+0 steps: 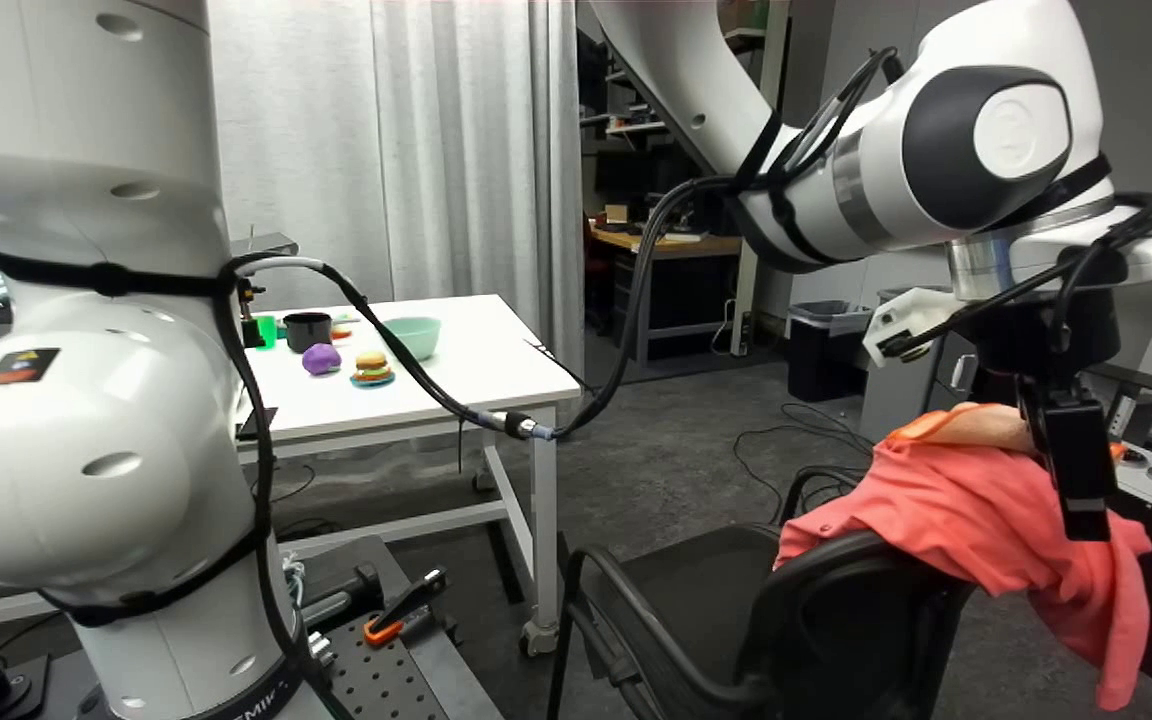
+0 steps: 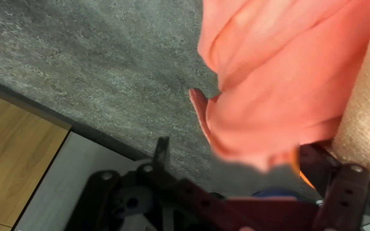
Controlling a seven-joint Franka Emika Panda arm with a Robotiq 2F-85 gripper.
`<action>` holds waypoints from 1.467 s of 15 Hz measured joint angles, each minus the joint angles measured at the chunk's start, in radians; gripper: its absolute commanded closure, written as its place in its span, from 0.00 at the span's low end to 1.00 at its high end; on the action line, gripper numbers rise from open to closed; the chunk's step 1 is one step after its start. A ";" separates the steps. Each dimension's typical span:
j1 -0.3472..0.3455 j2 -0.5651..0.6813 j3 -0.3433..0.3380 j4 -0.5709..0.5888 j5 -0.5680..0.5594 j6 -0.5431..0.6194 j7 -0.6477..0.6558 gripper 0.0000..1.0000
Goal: Move the shirt from the arm rest to the back of the chair
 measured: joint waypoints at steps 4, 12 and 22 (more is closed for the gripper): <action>-0.002 -0.039 0.000 -0.002 0.035 -0.054 -0.092 0.00; -0.003 -0.204 0.010 -0.031 0.037 -0.145 -0.168 0.00; -0.069 -0.386 0.048 -0.082 0.042 -0.184 -0.245 0.00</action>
